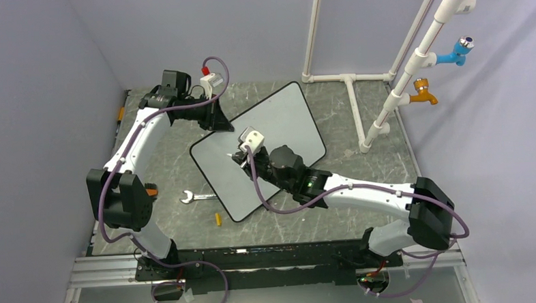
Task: Write a sentence on the whiteboard
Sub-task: Hold the whiteboard marker at the Whiteboard stand, then write a sentence on the whiteboard.
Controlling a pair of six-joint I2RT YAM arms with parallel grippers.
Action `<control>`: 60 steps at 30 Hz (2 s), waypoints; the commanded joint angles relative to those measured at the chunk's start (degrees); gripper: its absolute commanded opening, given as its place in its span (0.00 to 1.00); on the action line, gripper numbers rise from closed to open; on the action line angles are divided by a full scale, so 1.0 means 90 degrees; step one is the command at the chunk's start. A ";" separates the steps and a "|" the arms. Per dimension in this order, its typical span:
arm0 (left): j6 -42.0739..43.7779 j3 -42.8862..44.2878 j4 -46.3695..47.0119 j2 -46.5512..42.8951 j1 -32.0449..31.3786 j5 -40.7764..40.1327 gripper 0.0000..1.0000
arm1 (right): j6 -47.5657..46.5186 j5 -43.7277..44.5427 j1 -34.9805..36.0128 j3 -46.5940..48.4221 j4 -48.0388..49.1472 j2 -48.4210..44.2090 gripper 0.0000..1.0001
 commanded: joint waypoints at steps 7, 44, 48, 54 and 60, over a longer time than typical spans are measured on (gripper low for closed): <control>0.0453 -0.0073 0.0261 -0.0214 -0.0074 -0.0537 0.00 | -0.0511 0.0487 0.0287 0.0779 0.0808 0.0673 0.00; 0.0426 -0.0083 0.0251 -0.0210 -0.0074 -0.0596 0.00 | -0.0098 0.0310 0.0504 0.0824 0.0475 0.1277 0.00; 0.0427 -0.0093 0.0244 -0.0210 -0.0078 -0.0605 0.00 | 0.0016 0.0370 0.0546 0.0651 0.0469 0.1209 0.00; 0.0439 -0.0098 0.0243 -0.0223 -0.0074 -0.0616 0.00 | 0.0142 0.0529 0.0571 0.0318 0.0439 0.1023 0.00; 0.0444 -0.0107 0.0243 -0.0227 -0.0074 -0.0606 0.00 | 0.0170 0.0759 0.0572 0.0103 0.0379 0.0860 0.00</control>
